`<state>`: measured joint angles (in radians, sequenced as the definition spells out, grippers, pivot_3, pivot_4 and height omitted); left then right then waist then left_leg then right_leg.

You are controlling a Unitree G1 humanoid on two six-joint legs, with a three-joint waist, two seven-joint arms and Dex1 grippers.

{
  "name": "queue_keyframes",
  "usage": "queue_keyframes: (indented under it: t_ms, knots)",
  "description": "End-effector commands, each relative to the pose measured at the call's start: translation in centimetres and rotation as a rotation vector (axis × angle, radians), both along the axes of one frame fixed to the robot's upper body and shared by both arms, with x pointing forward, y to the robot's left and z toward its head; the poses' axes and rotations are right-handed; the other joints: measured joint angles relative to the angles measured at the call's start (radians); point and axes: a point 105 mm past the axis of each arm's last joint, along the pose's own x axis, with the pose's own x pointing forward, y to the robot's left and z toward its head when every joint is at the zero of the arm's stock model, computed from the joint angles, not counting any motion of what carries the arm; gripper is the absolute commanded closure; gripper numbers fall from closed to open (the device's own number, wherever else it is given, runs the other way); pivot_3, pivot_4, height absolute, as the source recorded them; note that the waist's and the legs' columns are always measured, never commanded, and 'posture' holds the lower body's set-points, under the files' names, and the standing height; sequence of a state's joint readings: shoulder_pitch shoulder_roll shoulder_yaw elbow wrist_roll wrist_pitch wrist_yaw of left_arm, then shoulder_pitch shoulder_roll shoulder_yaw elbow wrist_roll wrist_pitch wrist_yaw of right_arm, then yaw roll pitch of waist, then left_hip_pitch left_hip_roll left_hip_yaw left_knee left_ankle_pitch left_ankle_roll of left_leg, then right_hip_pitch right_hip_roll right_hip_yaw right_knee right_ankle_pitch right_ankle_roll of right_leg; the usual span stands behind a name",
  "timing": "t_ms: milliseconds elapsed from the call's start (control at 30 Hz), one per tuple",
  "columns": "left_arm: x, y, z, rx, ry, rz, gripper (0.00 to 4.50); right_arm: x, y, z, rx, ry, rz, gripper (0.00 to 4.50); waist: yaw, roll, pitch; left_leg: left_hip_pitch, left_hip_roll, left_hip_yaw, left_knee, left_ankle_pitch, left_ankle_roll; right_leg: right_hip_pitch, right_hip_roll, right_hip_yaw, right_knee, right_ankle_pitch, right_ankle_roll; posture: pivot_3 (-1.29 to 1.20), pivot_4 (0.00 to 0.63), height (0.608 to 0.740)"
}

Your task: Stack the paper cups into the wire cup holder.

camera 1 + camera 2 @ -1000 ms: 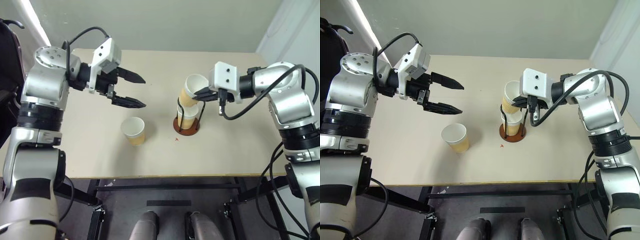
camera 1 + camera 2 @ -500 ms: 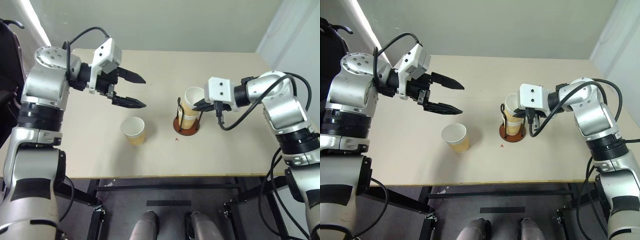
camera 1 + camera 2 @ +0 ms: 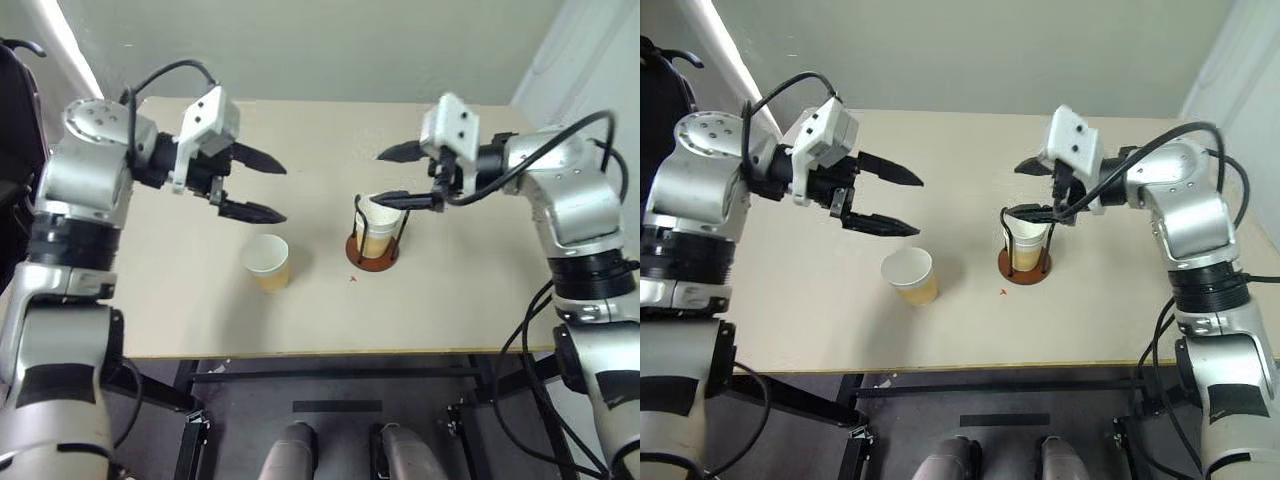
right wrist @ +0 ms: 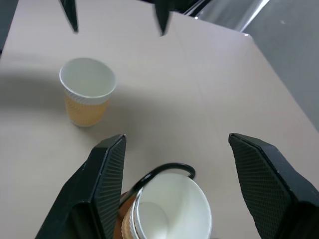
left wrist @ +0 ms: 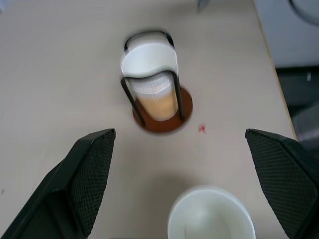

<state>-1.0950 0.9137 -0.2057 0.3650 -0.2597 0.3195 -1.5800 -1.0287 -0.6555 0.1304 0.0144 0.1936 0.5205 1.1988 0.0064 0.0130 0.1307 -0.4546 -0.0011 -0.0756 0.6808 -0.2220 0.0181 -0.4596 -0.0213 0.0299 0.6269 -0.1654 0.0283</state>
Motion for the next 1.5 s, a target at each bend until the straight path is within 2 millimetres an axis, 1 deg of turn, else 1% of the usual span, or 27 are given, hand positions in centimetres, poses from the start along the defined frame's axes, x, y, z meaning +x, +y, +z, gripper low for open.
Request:
queue_keyframes:
  t_ms: [33, 133, 167, 267, 367, 467, 767, 900, 1100, 1367, 1500]
  knots:
    - [-1.3, 1.1, -1.0, 0.178, -0.056, -0.051, 0.00, -1.0, -0.8, 1.5, 0.039, -0.033, 0.000, 1.15, -0.001, 0.000, 0.000, 0.000, 0.000, 0.000, -0.001, 0.000, 0.000, 0.000, 0.000, 0.000, 0.000, 0.000, 0.000, 0.00, 0.150, 0.740]
    - [-1.6, 1.8, -1.5, 0.259, -0.081, -0.060, 0.00, -1.5, -1.4, 1.6, 0.051, -0.013, -0.002, 1.15, 0.001, 0.000, 0.000, 0.000, 0.001, -0.001, -0.001, 0.000, -0.001, 0.000, 0.001, -0.001, 0.002, -0.002, -0.003, 0.00, 0.150, 0.740]
    - [-1.7, 1.8, -1.5, 0.272, -0.088, -0.063, 0.00, -1.8, -1.5, 1.8, 0.055, -0.005, 0.009, 1.15, 0.001, 0.000, 0.000, 0.000, 0.001, -0.001, 0.000, 0.000, -0.001, 0.000, 0.001, -0.001, 0.002, -0.001, -0.003, 0.00, 0.150, 0.740]
    - [-1.9, 1.8, -1.7, 0.290, -0.100, -0.076, 0.00, -3.6, -1.6, 2.4, 0.069, 0.039, 0.086, 1.15, 0.002, 0.000, 0.000, 0.000, 0.000, -0.001, 0.000, 0.001, 0.000, 0.000, 0.000, 0.000, 0.002, -0.001, -0.003, 0.00, 0.150, 0.740]
    - [-2.1, 1.7, -2.4, 0.302, -0.092, -0.085, 0.00, -4.1, -2.0, 2.6, 0.057, 0.043, 0.096, 1.15, 0.001, 0.000, 0.000, 0.001, 0.000, -0.001, 0.000, 0.001, 0.000, 0.000, 0.000, 0.000, 0.002, -0.001, -0.004, 0.00, 0.150, 0.740]
    - [-2.0, 2.1, -3.5, 0.346, -0.080, -0.080, 0.00, -4.3, -2.8, 2.3, 0.027, 0.057, 0.076, 1.15, 0.000, 0.000, 0.000, 0.001, 0.000, -0.001, 0.000, 0.001, 0.000, 0.000, 0.000, 0.000, 0.003, -0.001, -0.004, 0.00, 0.150, 0.740]
    - [-1.9, 2.1, -5.3, 0.379, -0.057, -0.082, 0.00, -5.2, -4.2, 1.6, -0.020, 0.086, 0.065, 1.15, 0.000, 0.000, 0.000, 0.001, 0.000, -0.001, 0.000, 0.001, 0.000, 0.000, 0.000, 0.000, 0.003, -0.001, -0.004, 0.00, 0.150, 0.740]
    - [-1.7, 2.2, -6.4, 0.405, -0.033, -0.090, 0.00, -5.2, -4.9, 1.1, -0.027, 0.106, 0.035, 1.15, 0.001, 0.000, 0.000, 0.001, 0.000, -0.001, 0.000, 0.000, 0.000, 0.000, 0.000, 0.000, 0.003, -0.001, -0.004, 0.00, 0.150, 0.740]
    - [-1.3, 1.8, -6.9, 0.430, -0.047, -0.101, 0.00, -5.2, -5.5, 1.0, -0.026, 0.110, 0.017, 1.15, 0.001, 0.000, 0.000, 0.001, 0.000, -0.001, 0.000, 0.000, 0.000, 0.000, 0.000, 0.000, 0.004, -0.001, -0.004, 0.00, 0.150, 0.740]
    - [-0.9, 1.6, -7.8, 0.447, -0.038, -0.107, 0.00, -5.2, -6.6, 0.1, -0.044, 0.106, -0.009, 1.15, 0.002, 0.000, 0.000, 0.001, 0.000, -0.001, 0.000, 0.000, 0.000, 0.000, 0.000, 0.000, 0.004, -0.001, -0.003, 0.00, 0.150, 0.740]
    - [-0.7, 1.4, -8.4, 0.452, -0.031, -0.113, 0.00, -5.2, -6.9, -0.1, -0.049, 0.104, -0.018, 1.15, 0.002, 0.000, 0.000, 0.001, 0.000, -0.001, 0.000, 0.000, 0.000, 0.000, 0.000, 0.000, 0.004, -0.001, -0.003, 0.00, 0.150, 0.740]
